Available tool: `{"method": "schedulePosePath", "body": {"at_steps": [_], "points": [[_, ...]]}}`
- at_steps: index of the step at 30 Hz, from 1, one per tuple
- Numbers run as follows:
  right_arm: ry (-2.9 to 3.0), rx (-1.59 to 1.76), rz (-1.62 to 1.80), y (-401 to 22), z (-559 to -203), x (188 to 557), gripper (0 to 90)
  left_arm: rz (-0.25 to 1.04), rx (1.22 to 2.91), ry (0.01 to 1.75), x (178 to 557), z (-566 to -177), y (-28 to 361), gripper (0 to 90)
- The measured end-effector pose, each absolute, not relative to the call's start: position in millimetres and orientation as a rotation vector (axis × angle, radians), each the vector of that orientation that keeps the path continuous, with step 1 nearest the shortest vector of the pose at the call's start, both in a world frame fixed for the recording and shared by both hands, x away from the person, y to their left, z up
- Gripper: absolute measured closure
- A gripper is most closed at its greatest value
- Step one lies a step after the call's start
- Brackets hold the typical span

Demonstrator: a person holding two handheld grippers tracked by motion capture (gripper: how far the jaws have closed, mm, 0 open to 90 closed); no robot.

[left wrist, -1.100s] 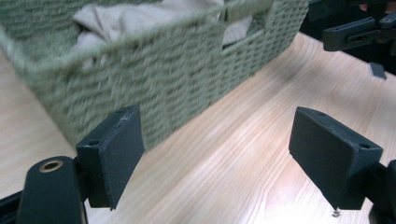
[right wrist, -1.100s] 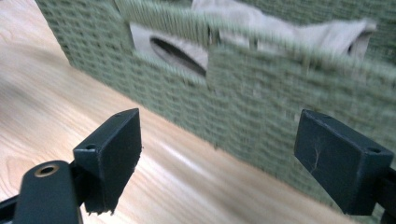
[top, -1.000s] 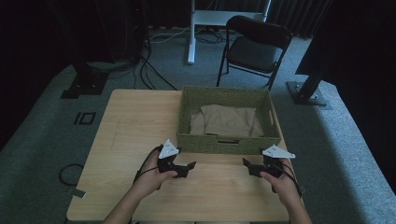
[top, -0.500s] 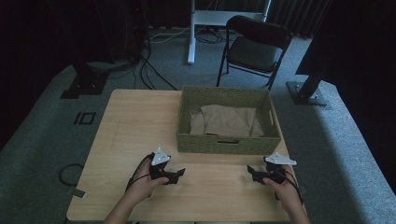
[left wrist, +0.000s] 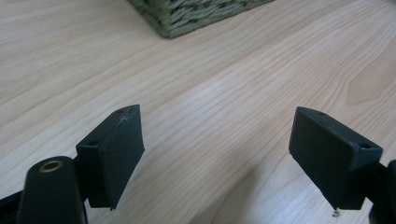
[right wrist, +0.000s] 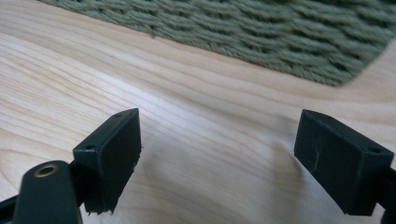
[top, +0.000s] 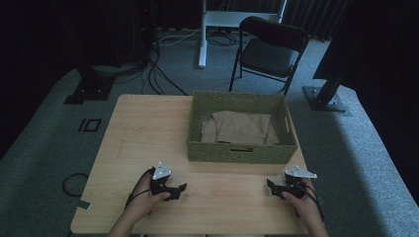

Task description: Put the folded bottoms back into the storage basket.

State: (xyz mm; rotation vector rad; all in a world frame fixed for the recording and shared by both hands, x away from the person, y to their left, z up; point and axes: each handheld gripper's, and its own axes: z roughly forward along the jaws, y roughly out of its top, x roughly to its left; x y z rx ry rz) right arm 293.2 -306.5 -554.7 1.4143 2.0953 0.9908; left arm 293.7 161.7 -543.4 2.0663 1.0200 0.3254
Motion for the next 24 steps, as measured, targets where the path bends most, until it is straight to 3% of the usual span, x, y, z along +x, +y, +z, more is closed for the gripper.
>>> {"method": "schedulePosePath", "body": {"at_steps": [11,19,24], "points": [[2.066,1.464,0.903,-313.3,-556.0,288.8,14.5,0.406,2.057,1.140,288.1,-551.0,182.8,18.9],[2.053,1.478,0.895,-312.9,-556.2,288.9,13.5,0.537,2.070,1.234,283.8,-551.8,185.3,18.9],[2.051,1.481,0.896,-312.9,-556.3,288.9,13.5,0.584,2.034,1.352,283.7,-552.4,178.7,9.1]]}}
